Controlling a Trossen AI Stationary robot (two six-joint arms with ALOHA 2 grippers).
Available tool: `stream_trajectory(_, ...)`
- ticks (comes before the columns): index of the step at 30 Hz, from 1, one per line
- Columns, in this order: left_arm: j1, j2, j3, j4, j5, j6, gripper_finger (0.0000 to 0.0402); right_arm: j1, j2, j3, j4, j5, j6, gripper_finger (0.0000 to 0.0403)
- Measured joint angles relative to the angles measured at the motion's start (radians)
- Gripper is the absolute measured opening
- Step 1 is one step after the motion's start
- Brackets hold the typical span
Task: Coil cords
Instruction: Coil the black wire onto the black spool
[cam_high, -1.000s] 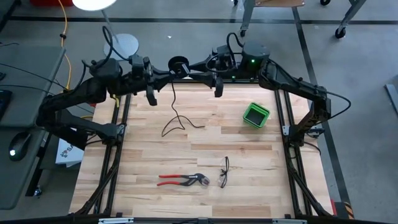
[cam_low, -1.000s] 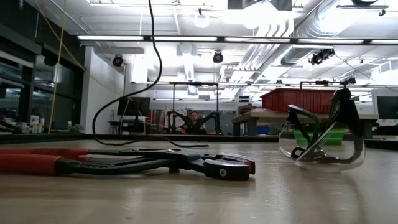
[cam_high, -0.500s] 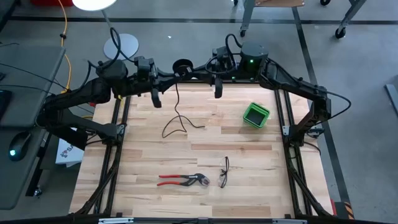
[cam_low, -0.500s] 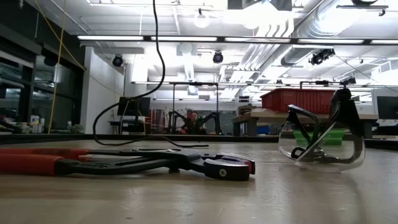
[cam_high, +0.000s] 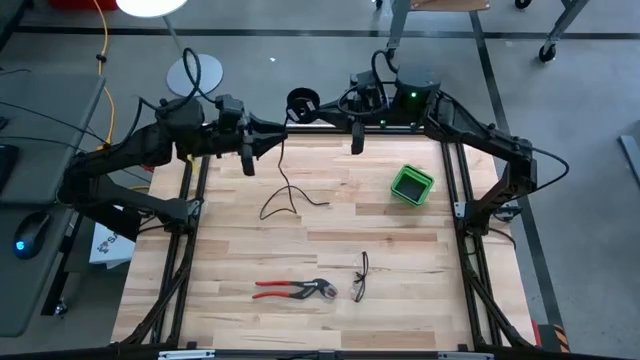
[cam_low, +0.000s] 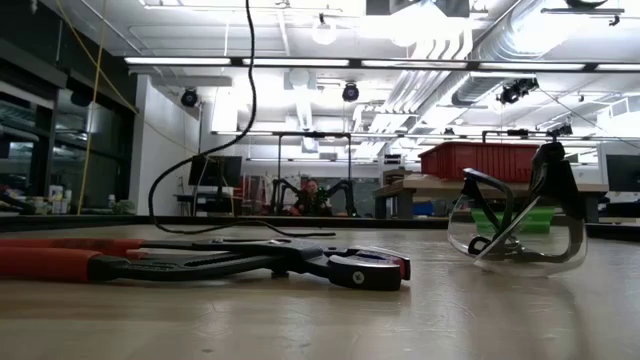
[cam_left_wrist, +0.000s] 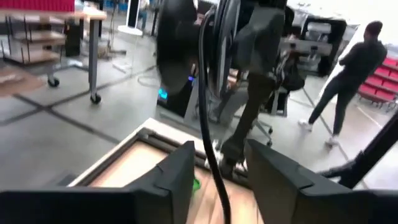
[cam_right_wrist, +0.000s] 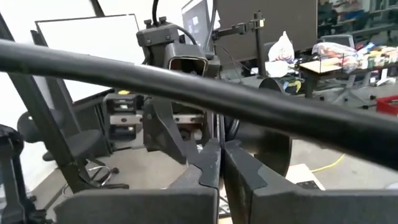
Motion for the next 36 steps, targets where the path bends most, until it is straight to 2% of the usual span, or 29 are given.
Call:
stream_trajectory(5,0.000,-0.039,0.000,0.009,-0.001,-0.022,0.0164,-0.012,-0.008,0.000,-0.053,-0.036,-0.026,0.0000)
stream_trajectory(11,0.023,-0.043,0.000,0.016,0.035,-0.037,0.0169,-0.005,0.000,0.000,-0.103,-0.085,-0.076,0.0000)
stream_trajectory(19,0.035,-0.003,0.000,0.058,0.173,-0.049,0.0170,0.023,0.000,0.000,-0.111,-0.088,-0.153,0.0000)
stream_trajectory(27,0.035,0.000,0.000,0.061,0.174,0.045,0.0170,0.037,0.001,0.000,-0.127,-0.081,-0.186,0.0000)
stream_trajectory(36,0.017,0.011,0.000,0.062,0.200,0.056,0.0170,0.034,0.001,0.000,-0.128,-0.077,-0.201,0.0000)
